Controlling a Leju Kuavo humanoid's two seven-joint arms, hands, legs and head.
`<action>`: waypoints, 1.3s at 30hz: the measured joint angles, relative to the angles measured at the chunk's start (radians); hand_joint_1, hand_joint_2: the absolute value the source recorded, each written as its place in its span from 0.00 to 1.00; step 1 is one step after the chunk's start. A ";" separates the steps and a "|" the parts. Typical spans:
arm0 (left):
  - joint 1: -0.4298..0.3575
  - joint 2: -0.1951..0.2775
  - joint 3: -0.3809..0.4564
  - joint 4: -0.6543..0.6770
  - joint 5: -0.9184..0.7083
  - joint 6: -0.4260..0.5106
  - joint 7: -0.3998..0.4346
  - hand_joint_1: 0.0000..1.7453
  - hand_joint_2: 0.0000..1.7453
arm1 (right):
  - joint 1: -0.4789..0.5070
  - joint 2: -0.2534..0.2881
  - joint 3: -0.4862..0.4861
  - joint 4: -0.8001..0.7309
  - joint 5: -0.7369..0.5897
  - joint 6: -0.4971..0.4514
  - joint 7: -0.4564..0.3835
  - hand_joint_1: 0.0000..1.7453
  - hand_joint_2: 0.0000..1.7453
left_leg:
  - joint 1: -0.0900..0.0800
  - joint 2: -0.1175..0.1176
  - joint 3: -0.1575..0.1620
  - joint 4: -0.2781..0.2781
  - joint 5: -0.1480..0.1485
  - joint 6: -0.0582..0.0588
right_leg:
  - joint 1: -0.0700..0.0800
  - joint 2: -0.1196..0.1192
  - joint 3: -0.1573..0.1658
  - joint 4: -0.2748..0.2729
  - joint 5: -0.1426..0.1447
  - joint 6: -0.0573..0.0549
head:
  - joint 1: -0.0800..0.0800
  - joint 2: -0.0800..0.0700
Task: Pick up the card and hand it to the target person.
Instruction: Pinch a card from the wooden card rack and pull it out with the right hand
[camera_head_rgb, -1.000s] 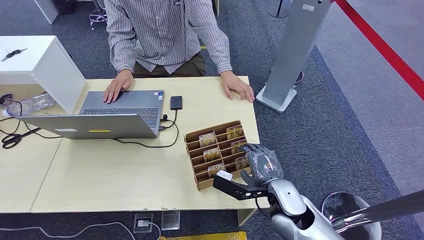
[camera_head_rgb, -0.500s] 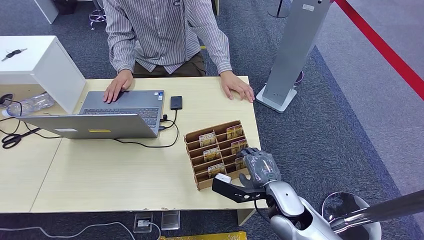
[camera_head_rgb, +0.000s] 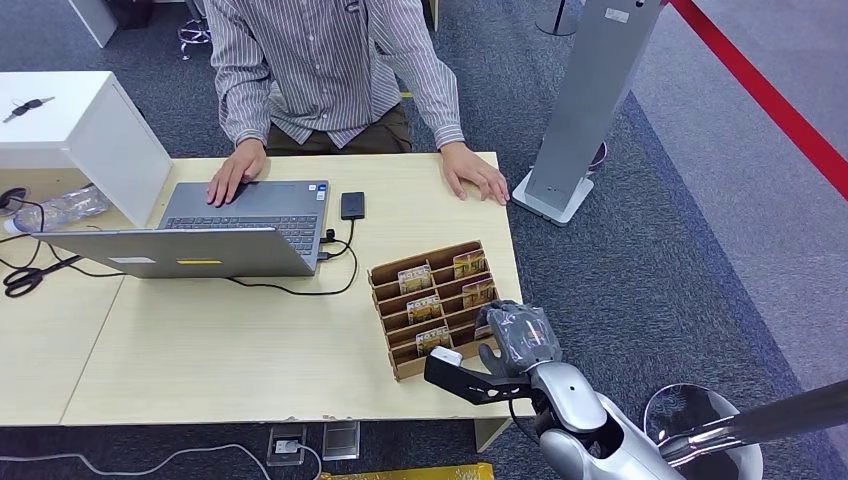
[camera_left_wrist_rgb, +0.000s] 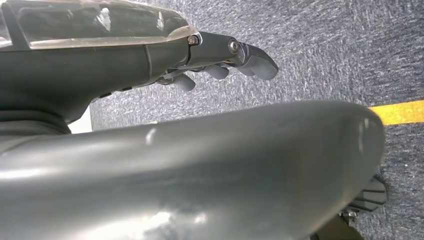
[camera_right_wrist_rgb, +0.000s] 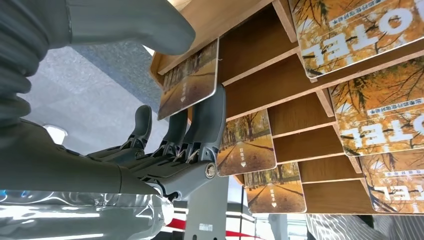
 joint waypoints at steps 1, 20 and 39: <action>0.000 0.000 0.000 0.000 0.000 0.000 0.000 0.00 0.00 | -0.001 0.000 0.001 0.000 0.006 -0.001 0.004 0.51 1.00 | 0.000 0.000 0.000 0.000 0.000 0.000 | 0.000 0.000 0.000 0.000 0.000 0.000 | 0.000 0.000; 0.000 0.000 0.000 0.000 0.000 0.000 -0.001 0.00 0.00 | -0.009 0.000 0.002 0.001 0.033 -0.023 0.019 0.80 1.00 | 0.000 0.000 0.000 0.000 0.000 0.000 | 0.000 0.000 0.000 0.000 0.000 0.000 | 0.000 0.000; 0.000 0.005 0.001 0.000 0.006 -0.043 -0.024 0.00 1.00 | -0.014 0.000 -0.006 0.001 -0.104 -0.031 -0.027 0.83 1.00 | 0.000 0.000 0.000 0.000 0.000 0.000 | 0.000 0.000 0.000 0.000 0.000 0.000 | 0.000 0.000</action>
